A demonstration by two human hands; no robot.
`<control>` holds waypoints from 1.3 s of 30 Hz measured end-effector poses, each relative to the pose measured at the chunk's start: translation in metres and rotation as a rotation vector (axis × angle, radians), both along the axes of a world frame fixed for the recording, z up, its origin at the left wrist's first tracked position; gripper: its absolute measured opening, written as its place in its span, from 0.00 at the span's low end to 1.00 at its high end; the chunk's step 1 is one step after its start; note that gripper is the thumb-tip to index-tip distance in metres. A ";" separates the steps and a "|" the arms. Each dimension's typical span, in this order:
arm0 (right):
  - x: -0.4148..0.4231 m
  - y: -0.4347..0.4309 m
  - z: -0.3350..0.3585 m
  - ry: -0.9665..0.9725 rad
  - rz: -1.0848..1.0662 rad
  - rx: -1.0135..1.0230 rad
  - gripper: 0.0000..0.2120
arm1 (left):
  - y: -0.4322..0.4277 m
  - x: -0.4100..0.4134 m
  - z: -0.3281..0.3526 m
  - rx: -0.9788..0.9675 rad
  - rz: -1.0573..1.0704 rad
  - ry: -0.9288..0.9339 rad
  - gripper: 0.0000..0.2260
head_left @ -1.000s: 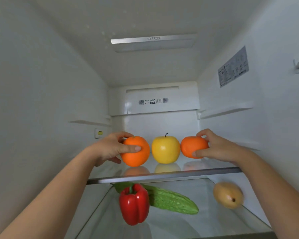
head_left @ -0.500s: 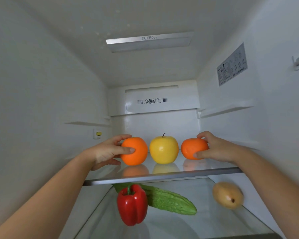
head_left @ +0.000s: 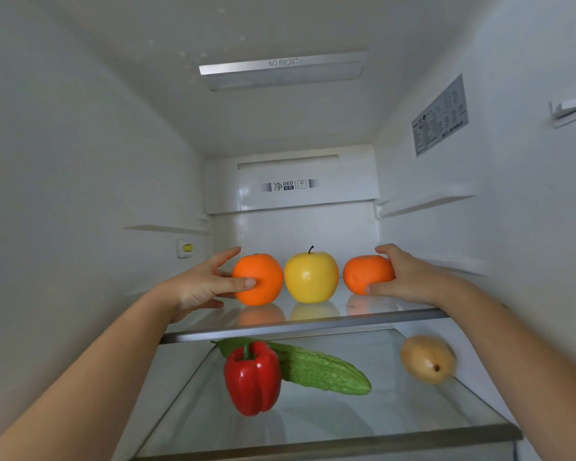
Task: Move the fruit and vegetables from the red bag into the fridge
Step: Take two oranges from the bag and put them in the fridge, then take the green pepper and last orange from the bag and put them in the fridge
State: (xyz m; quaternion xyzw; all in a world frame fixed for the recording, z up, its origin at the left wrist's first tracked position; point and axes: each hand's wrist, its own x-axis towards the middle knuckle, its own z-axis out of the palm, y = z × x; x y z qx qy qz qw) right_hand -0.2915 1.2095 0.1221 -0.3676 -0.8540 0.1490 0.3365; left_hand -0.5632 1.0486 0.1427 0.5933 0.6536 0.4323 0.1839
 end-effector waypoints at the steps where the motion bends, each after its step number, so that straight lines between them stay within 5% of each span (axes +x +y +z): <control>1: 0.000 0.000 0.000 0.022 -0.006 0.000 0.39 | -0.004 0.002 -0.001 0.016 0.023 -0.003 0.62; 7: 0.005 -0.013 0.002 0.214 -0.051 0.103 0.30 | -0.030 0.026 -0.027 0.370 0.272 0.079 0.32; 14: 0.000 -0.082 -0.024 0.356 -0.106 0.397 0.18 | -0.059 0.072 -0.075 0.777 0.375 0.407 0.13; 18: -0.010 -0.134 -0.055 0.290 -0.038 0.593 0.13 | -0.077 0.084 -0.111 0.789 0.330 0.520 0.16; 23: -0.021 -0.184 -0.110 0.115 -0.152 0.674 0.20 | -0.106 0.085 -0.161 0.788 0.290 0.599 0.17; 39: 0.018 -0.334 -0.268 -0.246 -0.577 0.317 0.20 | -0.176 0.126 -0.305 0.598 -0.175 0.435 0.15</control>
